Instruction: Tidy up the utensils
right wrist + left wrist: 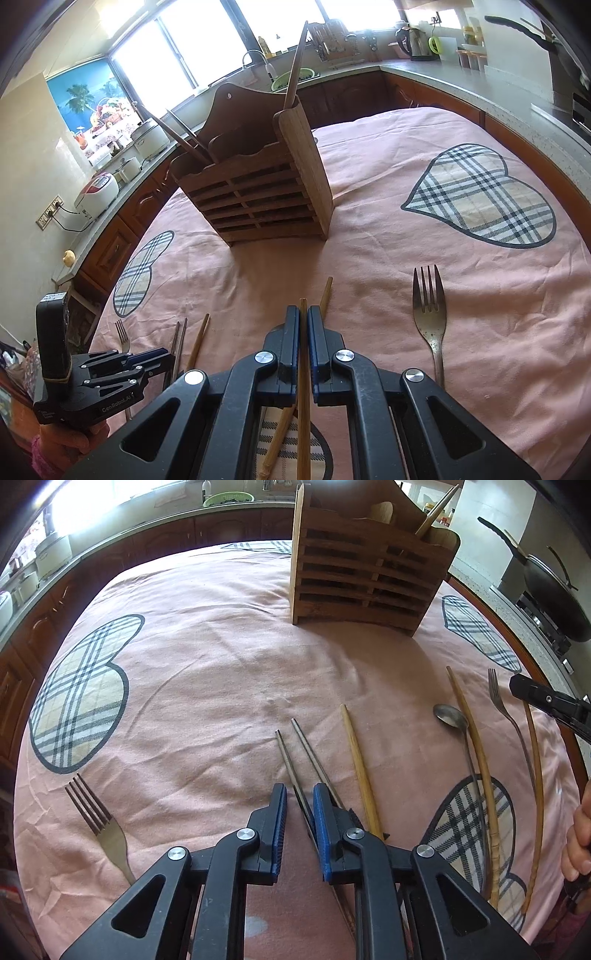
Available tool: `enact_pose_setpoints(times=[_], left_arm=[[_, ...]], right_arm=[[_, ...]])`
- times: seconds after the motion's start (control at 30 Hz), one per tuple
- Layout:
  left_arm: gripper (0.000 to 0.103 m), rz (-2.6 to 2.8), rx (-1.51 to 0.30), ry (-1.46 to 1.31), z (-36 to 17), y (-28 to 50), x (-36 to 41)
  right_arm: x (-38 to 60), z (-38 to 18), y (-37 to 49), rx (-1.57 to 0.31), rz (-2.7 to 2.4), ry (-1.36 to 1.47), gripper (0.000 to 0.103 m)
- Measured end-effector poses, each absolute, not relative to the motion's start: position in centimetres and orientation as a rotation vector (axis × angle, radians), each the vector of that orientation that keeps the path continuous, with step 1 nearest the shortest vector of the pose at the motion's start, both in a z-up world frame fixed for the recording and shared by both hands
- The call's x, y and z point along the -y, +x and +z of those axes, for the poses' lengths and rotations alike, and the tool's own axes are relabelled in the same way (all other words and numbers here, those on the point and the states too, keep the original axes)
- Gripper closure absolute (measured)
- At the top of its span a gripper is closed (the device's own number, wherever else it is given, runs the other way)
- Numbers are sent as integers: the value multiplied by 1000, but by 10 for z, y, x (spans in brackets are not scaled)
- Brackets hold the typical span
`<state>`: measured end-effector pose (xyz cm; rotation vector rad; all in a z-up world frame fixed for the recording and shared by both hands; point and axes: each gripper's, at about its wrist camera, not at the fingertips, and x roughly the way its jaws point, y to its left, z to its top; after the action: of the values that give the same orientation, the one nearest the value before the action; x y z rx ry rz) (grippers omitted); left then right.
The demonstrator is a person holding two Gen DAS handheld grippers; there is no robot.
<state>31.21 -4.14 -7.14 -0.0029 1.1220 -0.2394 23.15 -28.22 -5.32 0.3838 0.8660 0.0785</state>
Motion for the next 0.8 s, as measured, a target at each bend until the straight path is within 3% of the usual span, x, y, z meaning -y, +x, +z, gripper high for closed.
enact_pose_setpoints(times=[0.23, 0.33, 0.47, 0.8], left_arm=[[88, -248, -1124, -9, -78, 340, 42], [96, -245, -1119, 24, -80, 348, 48], [99, -249, -1115, 0, -79, 348, 47], [101, -271, -939, -96, -5, 305, 26]], right_arm=[[286, -54, 234, -868, 72, 391, 99], [285, -56, 237, -873, 76, 395, 99], [282, -53, 235, -863, 78, 383, 99], [279, -12, 219, -770, 101, 369, 99]])
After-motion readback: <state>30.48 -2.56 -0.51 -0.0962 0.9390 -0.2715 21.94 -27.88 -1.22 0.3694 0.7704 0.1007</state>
